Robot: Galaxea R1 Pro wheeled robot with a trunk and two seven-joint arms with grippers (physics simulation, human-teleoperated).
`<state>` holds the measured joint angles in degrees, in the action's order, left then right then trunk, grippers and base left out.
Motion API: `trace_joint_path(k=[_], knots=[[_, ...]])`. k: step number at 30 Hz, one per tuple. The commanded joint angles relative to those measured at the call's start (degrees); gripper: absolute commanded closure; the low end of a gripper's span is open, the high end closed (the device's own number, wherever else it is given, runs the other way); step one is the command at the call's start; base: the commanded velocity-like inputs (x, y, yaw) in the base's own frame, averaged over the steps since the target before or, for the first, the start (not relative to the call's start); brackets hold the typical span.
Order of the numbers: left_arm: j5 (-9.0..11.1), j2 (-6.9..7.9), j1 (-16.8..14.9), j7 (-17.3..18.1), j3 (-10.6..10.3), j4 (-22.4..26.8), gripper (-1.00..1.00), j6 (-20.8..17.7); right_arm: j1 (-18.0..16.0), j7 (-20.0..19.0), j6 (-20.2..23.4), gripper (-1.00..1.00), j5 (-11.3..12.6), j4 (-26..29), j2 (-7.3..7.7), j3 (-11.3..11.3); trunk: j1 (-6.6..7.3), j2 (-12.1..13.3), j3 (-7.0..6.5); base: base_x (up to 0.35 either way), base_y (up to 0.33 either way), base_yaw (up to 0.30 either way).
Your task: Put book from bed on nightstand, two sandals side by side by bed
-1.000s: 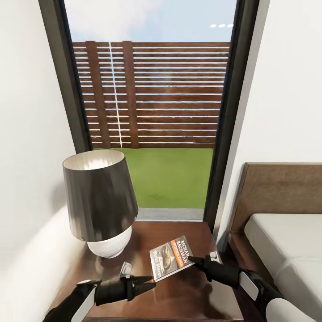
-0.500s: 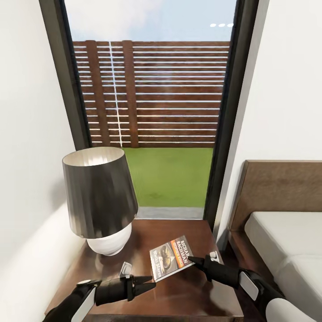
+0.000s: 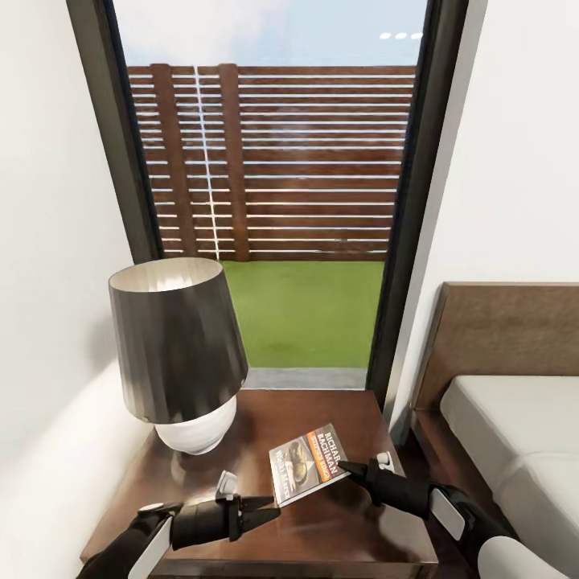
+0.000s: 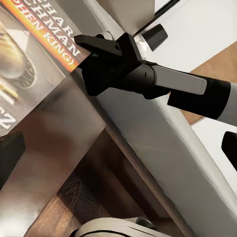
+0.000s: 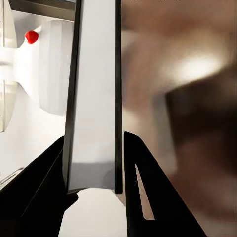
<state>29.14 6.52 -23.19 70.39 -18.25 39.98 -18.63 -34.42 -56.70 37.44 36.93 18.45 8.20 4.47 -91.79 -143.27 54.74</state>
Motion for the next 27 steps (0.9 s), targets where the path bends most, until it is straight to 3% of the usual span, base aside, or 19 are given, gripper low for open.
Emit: trace_joint_path(k=[1, 5, 14, 24, 27], knots=[[0.6, 0.07, -0.1, 0.0, -0.3, 0.0, -1.0, -0.6, 0.0, 0.0, 0.3, 1.0, 0.6, 0.0, 0.06, 0.5, 0.01, 0.0, 0.06, 0.0, 0.0, 0.0], [0.6, 0.07, 0.0, 0.0, -0.3, 0.0, -1.0, -0.6, 0.0, 0.0, 0.3, 1.0, 0.6, 0.0, 0.06, 0.5, 0.01, 0.0, 0.06, 0.0, 0.0, 0.0], [0.6, 0.07, 0.0, 0.0, -0.3, 0.0, -1.0, -0.6, 0.0, 0.0, 0.3, 1.0, 0.6, 0.0, 0.06, 0.5, -0.22, -0.1, 2.05, 0.0, 0.0, 0.0], [0.6, 0.07, 0.0, 0.0, -0.3, 0.0, -1.0, -0.6, 0.0, 0.0, 0.3, 1.0, 0.6, 0.0, 0.06, 0.5, -0.22, -0.1, 2.05, 0.0, 0.0, 0.0], [0.6, 0.07, 0.0, 0.0, -0.3, 0.0, -1.0, -0.6, 0.0, 0.0, 0.3, 1.0, 0.6, 0.0, 0.06, 0.5, -0.3, -0.2, 2.72, 0.0, 0.0, 0.0]])
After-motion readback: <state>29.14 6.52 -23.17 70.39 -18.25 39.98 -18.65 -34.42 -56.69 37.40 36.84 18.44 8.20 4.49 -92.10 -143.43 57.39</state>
